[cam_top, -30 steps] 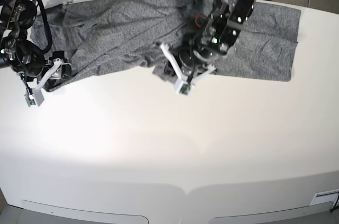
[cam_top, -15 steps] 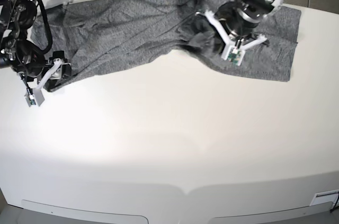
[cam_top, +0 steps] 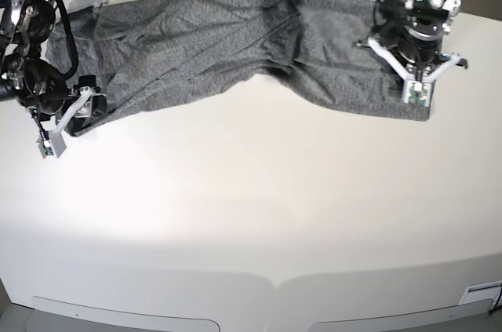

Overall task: Fold the T-shirt properly
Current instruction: 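Drag the shirt end with the left gripper to flatten the folded strip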

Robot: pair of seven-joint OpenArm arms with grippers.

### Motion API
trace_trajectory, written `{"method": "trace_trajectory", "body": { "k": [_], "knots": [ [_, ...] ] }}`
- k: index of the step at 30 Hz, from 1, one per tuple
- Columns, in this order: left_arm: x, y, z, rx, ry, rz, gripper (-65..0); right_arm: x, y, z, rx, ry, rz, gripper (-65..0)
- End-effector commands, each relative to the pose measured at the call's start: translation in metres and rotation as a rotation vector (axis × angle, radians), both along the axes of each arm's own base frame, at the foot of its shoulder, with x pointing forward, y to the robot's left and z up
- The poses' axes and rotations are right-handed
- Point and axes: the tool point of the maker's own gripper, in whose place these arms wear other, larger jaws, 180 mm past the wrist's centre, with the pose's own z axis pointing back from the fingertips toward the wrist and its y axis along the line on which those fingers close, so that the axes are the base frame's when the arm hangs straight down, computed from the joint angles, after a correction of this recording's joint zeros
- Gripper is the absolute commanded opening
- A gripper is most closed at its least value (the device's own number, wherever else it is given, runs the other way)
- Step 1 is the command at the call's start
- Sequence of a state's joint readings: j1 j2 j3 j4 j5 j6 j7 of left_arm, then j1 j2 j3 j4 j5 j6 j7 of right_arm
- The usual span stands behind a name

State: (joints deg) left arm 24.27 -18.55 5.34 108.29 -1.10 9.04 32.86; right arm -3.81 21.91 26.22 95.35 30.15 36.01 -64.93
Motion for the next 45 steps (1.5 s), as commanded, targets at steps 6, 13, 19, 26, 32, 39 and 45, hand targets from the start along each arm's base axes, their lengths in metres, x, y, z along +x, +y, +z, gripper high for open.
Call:
{"method": "trace_trajectory", "body": {
  "k": [6, 13, 19, 26, 32, 39, 45],
  "knots": [
    [0.002, 0.035, 0.020, 0.041, -0.088, 0.073, -65.0, 0.009, -0.004, 0.014, -0.016, -0.048, 0.008, -31.2],
    [-0.011, 0.044, 0.014, 0.040, -0.061, 0.096, -65.0, 0.010, -0.002, 0.013, -0.007, -0.049, 0.008, -31.2],
    [-0.008, 0.044, 0.018, 0.043, -0.081, 0.092, -34.2, 0.009, 0.003, 0.013, 0.014, -0.048, 0.016, -31.2],
    [-0.008, 0.078, 0.030, 0.124, -0.113, 0.183, -34.1, 0.008, 0.003, 0.012, 0.012, -0.043, 0.027, -31.2],
    [-0.009, 0.103, 0.037, 0.024, -0.125, 0.265, -34.1, 0.008, 0.004, 0.012, 0.012, -0.044, 0.027, -31.2],
    [-0.010, 0.048, 0.038, -0.339, -0.050, -0.021, -36.7, 0.008, 0.003, 0.012, 0.012, -0.044, 0.027, -31.2],
    [-0.017, 0.052, 0.035, -0.394, 0.016, -0.081, -36.7, 0.008, 0.003, 0.012, 0.012, -0.042, 0.027, -31.2]
  ]
}}
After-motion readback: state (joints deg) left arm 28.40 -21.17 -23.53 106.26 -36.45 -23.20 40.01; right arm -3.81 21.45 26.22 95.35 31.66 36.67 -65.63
